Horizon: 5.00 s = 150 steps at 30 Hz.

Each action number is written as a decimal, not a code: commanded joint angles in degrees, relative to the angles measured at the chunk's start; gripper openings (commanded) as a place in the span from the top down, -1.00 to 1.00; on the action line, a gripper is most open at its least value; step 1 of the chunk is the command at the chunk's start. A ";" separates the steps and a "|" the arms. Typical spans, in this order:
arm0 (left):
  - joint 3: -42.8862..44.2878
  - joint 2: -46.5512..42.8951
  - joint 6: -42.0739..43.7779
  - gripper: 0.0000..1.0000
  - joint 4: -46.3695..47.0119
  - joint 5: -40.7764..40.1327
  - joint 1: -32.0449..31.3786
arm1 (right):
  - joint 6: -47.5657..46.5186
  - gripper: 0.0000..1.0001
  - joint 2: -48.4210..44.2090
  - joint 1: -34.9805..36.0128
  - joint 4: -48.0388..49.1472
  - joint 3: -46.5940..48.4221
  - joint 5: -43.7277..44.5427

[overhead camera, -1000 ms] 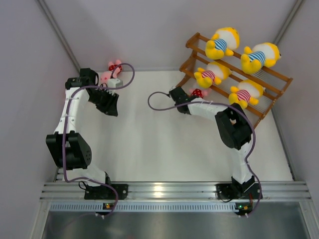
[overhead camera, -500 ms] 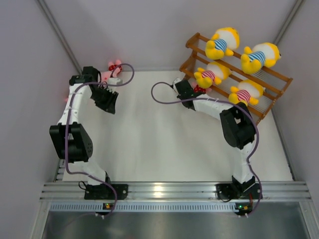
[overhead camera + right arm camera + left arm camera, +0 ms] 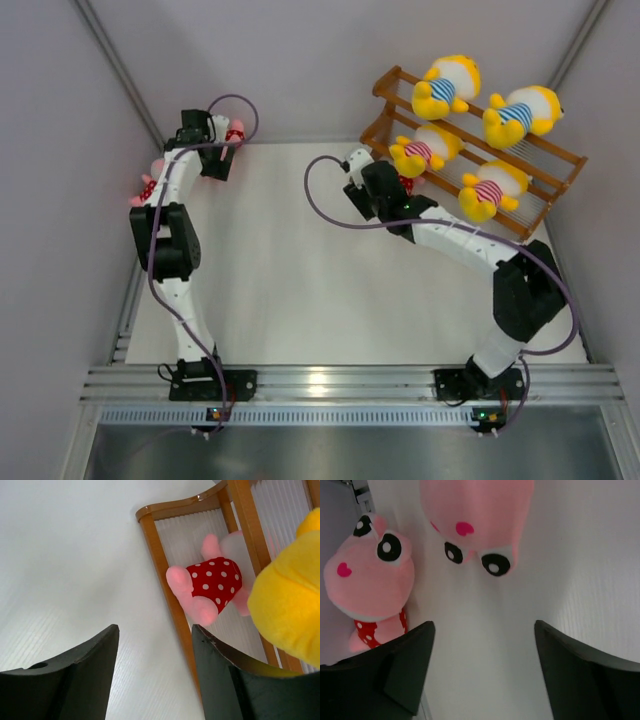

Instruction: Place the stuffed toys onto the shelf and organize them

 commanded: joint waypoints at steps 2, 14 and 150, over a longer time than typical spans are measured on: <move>3.45 5.00 -2.64 -0.96 15.48 -5.28 -2.54 | 3.99 -0.24 -4.53 0.34 3.14 -4.07 -2.27; 21.03 24.42 3.43 -0.96 24.11 -16.60 -3.07 | 7.24 -0.29 -7.96 0.34 2.43 -11.02 1.07; -32.30 -34.37 12.58 -0.73 -16.10 0.60 -17.75 | 0.12 -0.57 1.98 -0.37 -1.25 -6.36 32.27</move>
